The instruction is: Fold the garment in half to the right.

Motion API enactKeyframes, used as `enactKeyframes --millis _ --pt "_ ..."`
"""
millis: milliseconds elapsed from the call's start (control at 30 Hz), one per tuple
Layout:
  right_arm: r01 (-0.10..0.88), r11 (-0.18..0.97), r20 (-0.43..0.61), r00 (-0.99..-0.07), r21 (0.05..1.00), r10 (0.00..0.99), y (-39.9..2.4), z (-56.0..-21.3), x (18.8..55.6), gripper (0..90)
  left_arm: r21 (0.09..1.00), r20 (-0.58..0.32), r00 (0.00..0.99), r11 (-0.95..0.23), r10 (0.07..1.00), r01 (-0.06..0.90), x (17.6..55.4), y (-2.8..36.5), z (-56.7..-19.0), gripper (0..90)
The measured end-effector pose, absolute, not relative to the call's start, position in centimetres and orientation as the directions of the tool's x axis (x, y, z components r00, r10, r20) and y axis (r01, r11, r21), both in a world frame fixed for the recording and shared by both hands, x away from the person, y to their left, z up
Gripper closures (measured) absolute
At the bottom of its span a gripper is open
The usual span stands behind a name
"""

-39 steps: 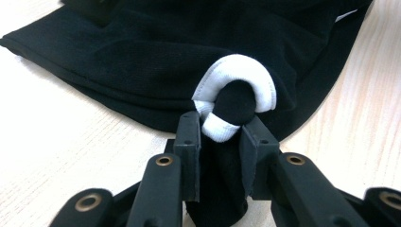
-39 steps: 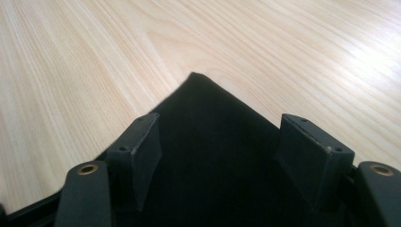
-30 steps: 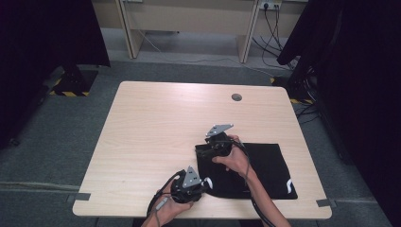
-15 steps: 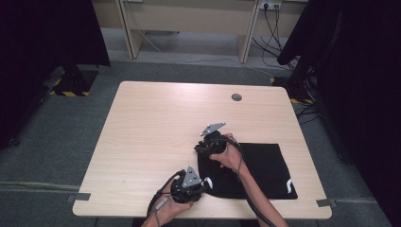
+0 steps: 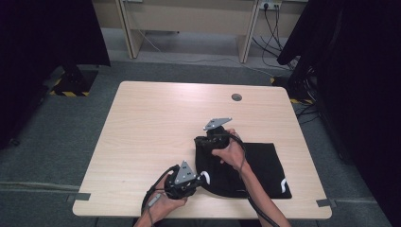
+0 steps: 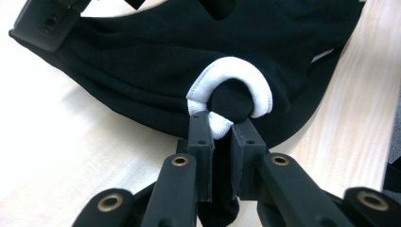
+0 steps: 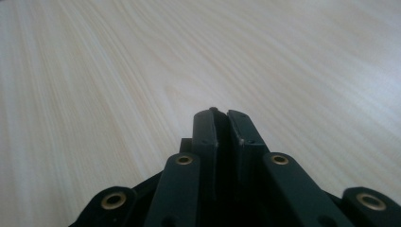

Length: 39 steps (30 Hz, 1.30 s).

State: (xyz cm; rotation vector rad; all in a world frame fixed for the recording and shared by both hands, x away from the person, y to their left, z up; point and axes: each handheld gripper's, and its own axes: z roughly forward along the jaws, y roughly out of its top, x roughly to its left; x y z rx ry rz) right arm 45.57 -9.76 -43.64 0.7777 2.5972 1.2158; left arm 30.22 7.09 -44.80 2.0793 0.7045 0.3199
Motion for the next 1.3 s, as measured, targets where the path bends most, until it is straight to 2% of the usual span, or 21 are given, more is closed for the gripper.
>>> enactKeyframes --millis 300,700,1300 --pt "0.349 0.475 0.049 -0.843 0.807 0.536 -11.6 -40.1 45.0 83.0 0.840 -0.021 0.832 -0.441 0.554 0.315 30.5 5.9 -41.7 80.4" --pt "0.353 0.389 0.049 -0.791 0.851 0.610 -18.1 -37.5 44.4 83.2 0.856 0.015 0.872 -0.458 0.488 0.241 32.1 1.0 -38.3 80.3" --pt "0.424 0.324 0.083 -0.705 0.846 0.705 -26.6 -39.8 43.3 83.2 0.835 -0.007 0.914 -0.501 0.406 0.229 33.0 -6.8 -40.4 80.0"
